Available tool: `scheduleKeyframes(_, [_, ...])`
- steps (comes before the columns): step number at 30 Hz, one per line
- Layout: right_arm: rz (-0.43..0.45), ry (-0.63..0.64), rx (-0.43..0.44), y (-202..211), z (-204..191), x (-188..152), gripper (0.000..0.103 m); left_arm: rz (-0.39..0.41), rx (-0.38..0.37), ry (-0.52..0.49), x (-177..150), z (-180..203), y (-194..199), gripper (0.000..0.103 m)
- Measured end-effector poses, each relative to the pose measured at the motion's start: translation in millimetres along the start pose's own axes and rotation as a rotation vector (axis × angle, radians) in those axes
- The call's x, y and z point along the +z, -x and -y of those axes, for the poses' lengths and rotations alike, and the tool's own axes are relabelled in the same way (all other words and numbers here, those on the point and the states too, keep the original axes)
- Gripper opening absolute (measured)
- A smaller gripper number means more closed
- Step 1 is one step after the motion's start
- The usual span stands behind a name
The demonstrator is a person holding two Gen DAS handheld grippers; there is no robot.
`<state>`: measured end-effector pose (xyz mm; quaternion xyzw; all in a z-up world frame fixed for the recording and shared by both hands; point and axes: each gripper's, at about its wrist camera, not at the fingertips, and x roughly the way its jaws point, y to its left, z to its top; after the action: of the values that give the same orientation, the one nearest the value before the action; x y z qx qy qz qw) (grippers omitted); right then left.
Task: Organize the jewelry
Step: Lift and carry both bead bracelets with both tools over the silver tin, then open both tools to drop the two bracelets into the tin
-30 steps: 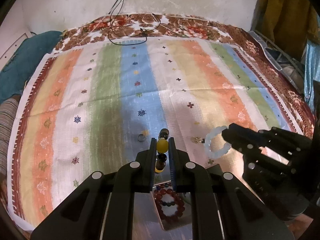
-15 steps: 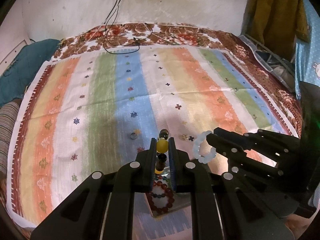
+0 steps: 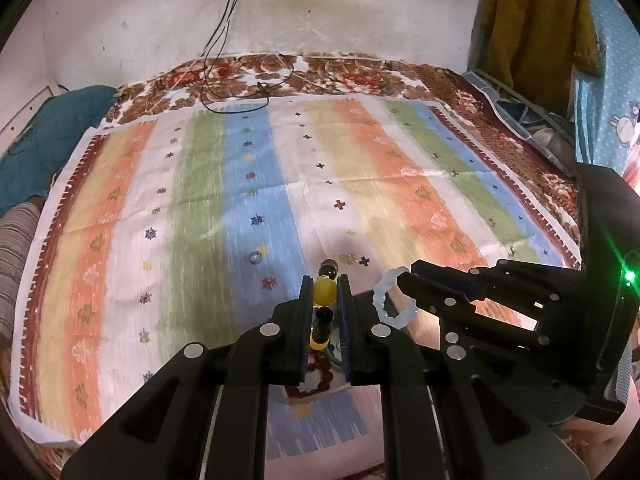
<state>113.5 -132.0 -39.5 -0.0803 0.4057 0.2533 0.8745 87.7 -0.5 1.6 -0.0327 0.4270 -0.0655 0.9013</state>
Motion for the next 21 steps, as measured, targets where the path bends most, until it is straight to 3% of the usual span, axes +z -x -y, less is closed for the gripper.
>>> scheduleKeyframes(12, [-0.034,-0.014,0.032,4.0,-1.2,-15.1,0.013,-0.033,0.001,0.007,-16.3,12.2,2.0,0.012])
scheduleKeyframes(14, [-0.026,-0.010,0.003,5.2,-0.4,-14.4,0.028,-0.038,0.015,0.024,-15.5,9.0,0.3,0.021])
scheduleKeyframes(15, [-0.015,-0.008,-0.021,5.9,1.3,-13.0,0.047,-0.032,0.020,0.031,-14.7,7.1,0.9,0.025])
scheduleKeyframes(18, [-0.020,-0.022,-0.037,1.6,8.9,-8.4,0.051,-0.016,0.034,0.090,-10.1,-5.9,1.7,0.029])
scheduleKeyframes(21, [-0.052,-0.063,-0.021,-7.4,19.7,-4.6,0.051,-0.029,0.054,0.156,-4.3,-21.9,-5.2,0.040])
